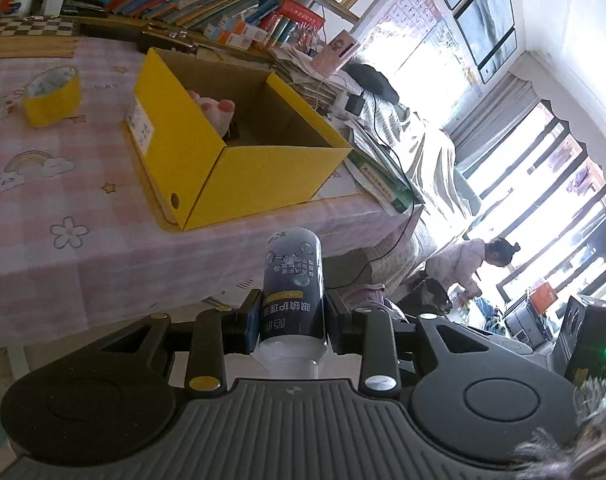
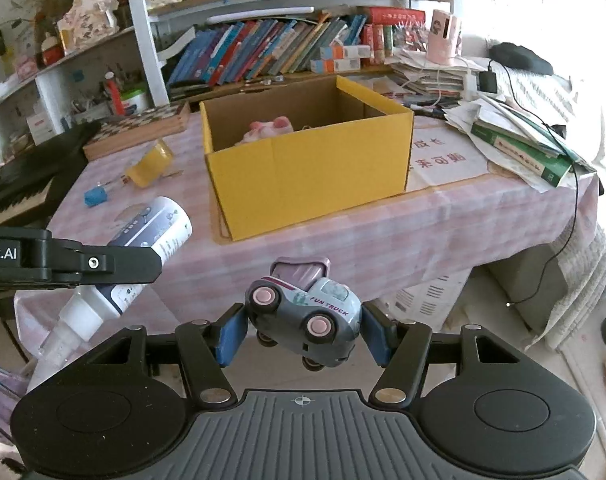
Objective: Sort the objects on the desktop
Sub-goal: 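Carry the glue bottle with the left tool and the toy car with the right tool over the yellow box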
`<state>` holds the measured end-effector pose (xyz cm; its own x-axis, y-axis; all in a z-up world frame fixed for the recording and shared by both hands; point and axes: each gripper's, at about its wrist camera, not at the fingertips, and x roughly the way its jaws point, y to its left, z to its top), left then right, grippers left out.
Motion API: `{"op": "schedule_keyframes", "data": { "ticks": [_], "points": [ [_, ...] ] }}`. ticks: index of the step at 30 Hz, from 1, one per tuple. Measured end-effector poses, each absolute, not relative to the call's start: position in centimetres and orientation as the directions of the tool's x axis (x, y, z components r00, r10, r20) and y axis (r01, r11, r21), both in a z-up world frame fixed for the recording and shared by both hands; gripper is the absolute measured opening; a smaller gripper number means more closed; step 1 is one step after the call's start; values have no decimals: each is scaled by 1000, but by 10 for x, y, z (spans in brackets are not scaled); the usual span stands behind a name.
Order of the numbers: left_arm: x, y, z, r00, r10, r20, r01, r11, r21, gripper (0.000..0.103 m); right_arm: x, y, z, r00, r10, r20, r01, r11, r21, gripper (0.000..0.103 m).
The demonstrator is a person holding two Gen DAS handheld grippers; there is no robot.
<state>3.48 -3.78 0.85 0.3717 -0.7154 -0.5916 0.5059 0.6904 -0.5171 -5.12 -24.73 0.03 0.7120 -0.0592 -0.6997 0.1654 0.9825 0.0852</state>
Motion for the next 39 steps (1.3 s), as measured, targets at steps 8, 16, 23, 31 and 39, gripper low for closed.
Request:
{"op": "schedule_keyframes", "data": {
  "ticks": [8,16,23,31,39],
  "points": [
    [49,-62,9,369,-717,-592,506,689,-519,30,-36,-268,1,708,-52,-704,156,984,84,62],
    [63,-85,13,374,-716,-590,506,690,-517,30,-17,-289,3,711,-39,-703,143,986,89,62],
    [78,-109,16,396,-712,-580,504,696,-511,30,2,-311,6,717,-20,-697,110,990,84,62],
    [103,-133,36,461,-703,-541,510,709,-486,30,35,-336,19,750,20,-661,42,996,78,62],
    [137,-158,60,556,-657,-510,515,753,-409,30,82,-353,43,807,76,-585,-60,997,46,62]
  ]
}}
